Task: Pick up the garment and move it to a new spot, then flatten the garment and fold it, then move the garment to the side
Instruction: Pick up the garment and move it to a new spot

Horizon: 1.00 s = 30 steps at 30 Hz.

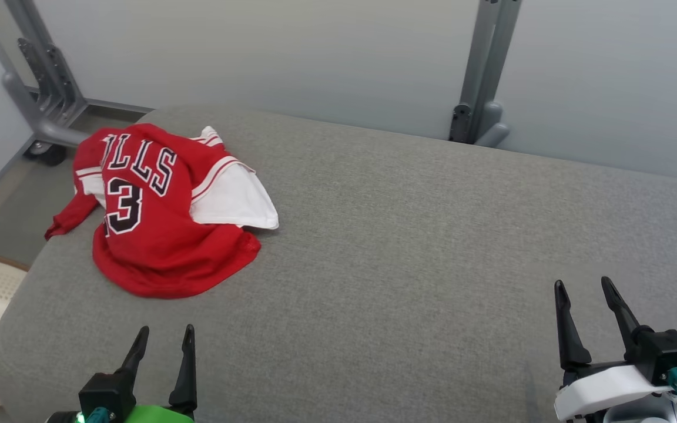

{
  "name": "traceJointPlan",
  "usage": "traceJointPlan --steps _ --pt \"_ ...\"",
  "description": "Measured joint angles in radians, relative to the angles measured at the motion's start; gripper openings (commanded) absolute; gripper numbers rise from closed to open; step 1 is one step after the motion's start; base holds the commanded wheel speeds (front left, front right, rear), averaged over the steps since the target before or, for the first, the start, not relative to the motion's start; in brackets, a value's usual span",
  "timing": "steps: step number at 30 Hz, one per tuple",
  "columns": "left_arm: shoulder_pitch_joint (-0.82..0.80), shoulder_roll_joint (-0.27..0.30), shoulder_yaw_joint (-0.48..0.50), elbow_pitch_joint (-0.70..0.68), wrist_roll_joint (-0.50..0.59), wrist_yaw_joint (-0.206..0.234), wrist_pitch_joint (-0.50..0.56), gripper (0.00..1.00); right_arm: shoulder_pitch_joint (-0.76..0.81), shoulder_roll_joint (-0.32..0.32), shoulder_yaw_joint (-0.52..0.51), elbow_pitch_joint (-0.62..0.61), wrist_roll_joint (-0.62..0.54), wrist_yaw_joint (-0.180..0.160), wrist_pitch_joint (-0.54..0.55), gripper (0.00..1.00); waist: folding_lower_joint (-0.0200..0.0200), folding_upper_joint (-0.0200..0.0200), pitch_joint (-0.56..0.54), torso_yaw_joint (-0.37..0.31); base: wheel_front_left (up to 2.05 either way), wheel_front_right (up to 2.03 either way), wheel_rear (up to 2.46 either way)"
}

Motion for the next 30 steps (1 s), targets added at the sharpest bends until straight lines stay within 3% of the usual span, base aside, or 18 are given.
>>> traceJointPlan --steps 13,23,30 --pt "0.015 0.005 0.023 -0.006 0.0 0.0 0.0 1.0 -0.002 0.004 0.03 0.011 0.011 0.0 0.0 1.0 0.0 0.0 -0.015 0.162 0.0 0.0 0.0" --pt "0.01 0.002 0.047 -0.013 -0.014 0.0 0.0 1.0 -0.004 0.005 0.037 0.012 0.02 0.0 0.0 1.0 0.0 0.0 -0.001 0.161 0.0 0.0 0.0" --pt "-0.124 0.005 0.082 0.038 -0.071 0.0 0.009 1.0 -0.03 -0.011 0.049 0.001 -0.002 0.0 0.0 1.0 0.0 -0.0001 0.049 0.145 0.0 0.0 0.0"
